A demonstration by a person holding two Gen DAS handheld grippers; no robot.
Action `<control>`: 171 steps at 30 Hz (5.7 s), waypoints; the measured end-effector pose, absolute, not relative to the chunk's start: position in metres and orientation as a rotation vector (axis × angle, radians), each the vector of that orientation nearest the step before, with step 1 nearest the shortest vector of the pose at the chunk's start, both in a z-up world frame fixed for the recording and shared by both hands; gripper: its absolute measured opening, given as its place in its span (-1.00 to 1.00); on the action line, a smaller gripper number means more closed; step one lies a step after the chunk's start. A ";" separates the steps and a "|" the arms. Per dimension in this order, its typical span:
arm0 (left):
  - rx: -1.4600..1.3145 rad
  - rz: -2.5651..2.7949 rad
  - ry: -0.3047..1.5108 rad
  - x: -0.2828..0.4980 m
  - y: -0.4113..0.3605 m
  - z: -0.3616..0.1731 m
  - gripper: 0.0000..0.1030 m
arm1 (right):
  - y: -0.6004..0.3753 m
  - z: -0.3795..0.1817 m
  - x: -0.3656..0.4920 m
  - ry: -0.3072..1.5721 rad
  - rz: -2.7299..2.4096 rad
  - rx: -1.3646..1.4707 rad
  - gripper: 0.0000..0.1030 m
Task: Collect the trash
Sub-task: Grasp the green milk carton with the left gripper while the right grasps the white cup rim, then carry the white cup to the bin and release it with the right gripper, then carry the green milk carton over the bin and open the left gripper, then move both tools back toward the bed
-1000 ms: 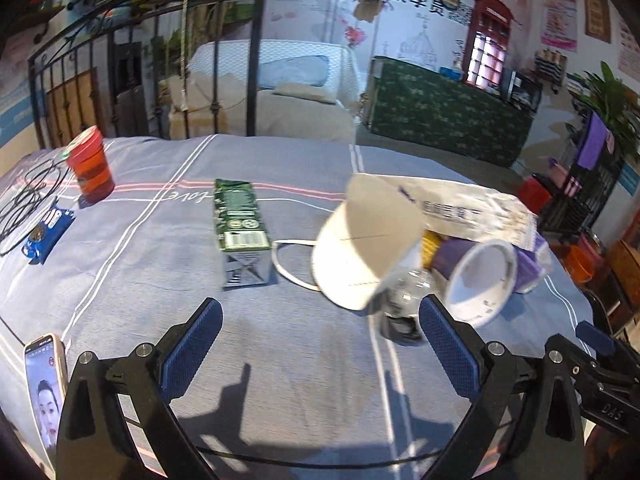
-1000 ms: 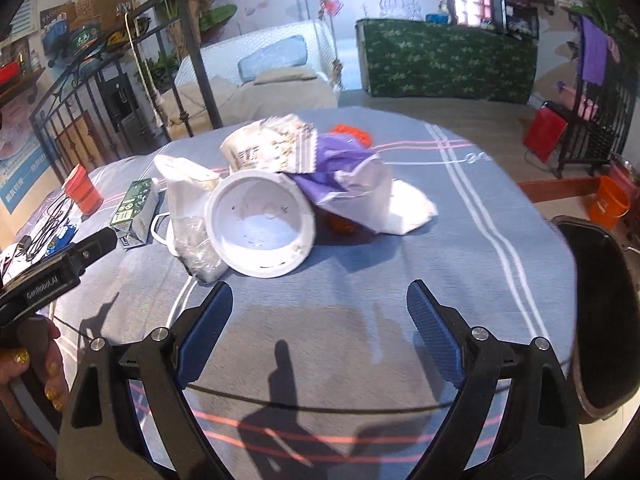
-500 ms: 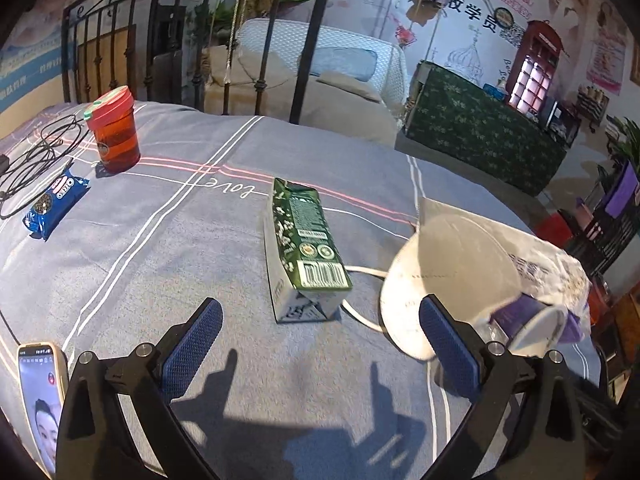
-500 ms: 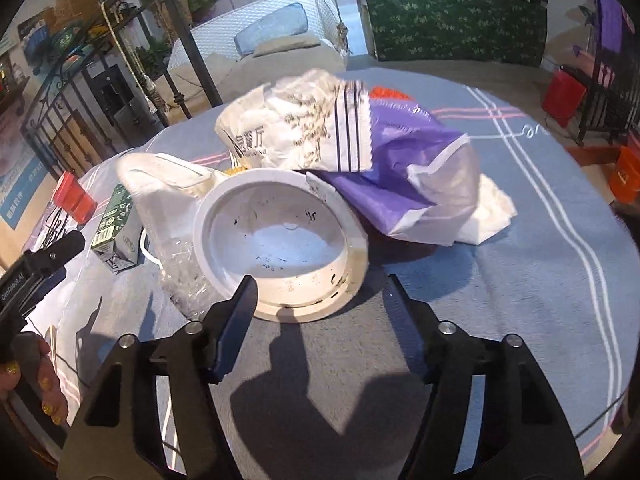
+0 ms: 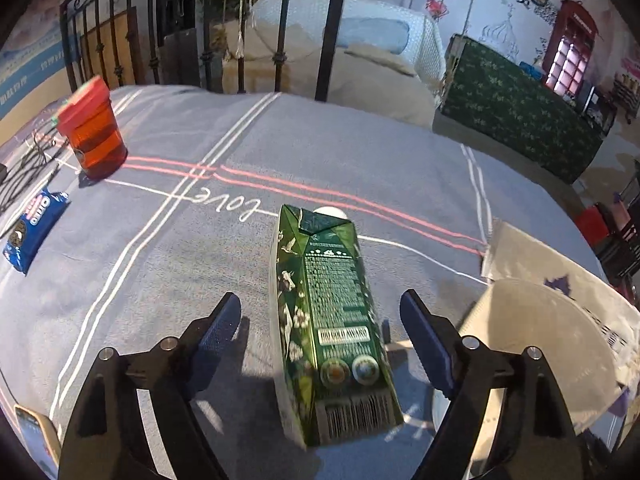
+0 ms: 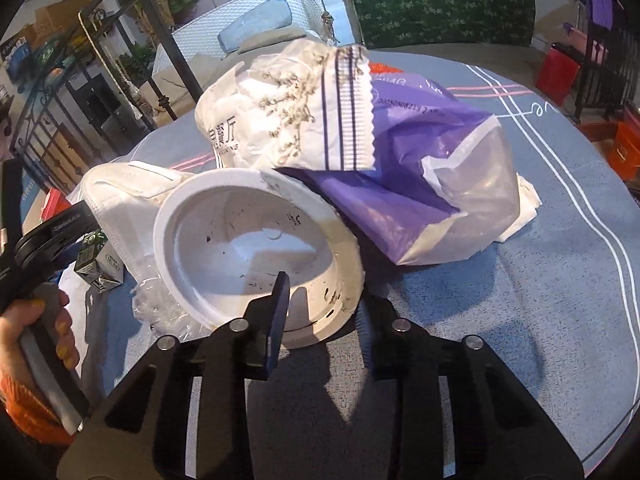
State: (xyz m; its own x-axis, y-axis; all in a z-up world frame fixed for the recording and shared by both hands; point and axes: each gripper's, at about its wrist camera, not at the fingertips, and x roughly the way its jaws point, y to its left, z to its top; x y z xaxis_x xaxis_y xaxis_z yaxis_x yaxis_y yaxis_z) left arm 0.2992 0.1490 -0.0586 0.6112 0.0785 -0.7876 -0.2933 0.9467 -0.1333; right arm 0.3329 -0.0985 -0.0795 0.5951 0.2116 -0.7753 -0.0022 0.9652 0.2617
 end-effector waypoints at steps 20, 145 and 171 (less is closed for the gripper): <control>-0.358 0.183 0.794 0.234 0.136 -0.046 -0.03 | -0.100 -0.060 0.298 0.849 0.225 0.262 -0.85; 0.164 -0.888 0.773 0.159 -0.337 -0.035 0.78 | -0.483 -0.066 0.073 0.599 -0.708 0.500 0.56; 0.039 -0.683 0.657 0.167 -0.225 -0.003 0.89 | -0.434 -0.046 0.104 0.592 -0.586 0.404 0.67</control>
State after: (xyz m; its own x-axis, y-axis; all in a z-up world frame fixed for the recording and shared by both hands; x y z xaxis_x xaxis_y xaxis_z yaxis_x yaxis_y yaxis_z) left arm 0.1666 -0.2251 -0.0034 0.5838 -0.5734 -0.5748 0.5970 0.7830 -0.1748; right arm 0.1044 -0.4336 -0.0460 0.6774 -0.3944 -0.6210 0.6168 0.7645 0.1873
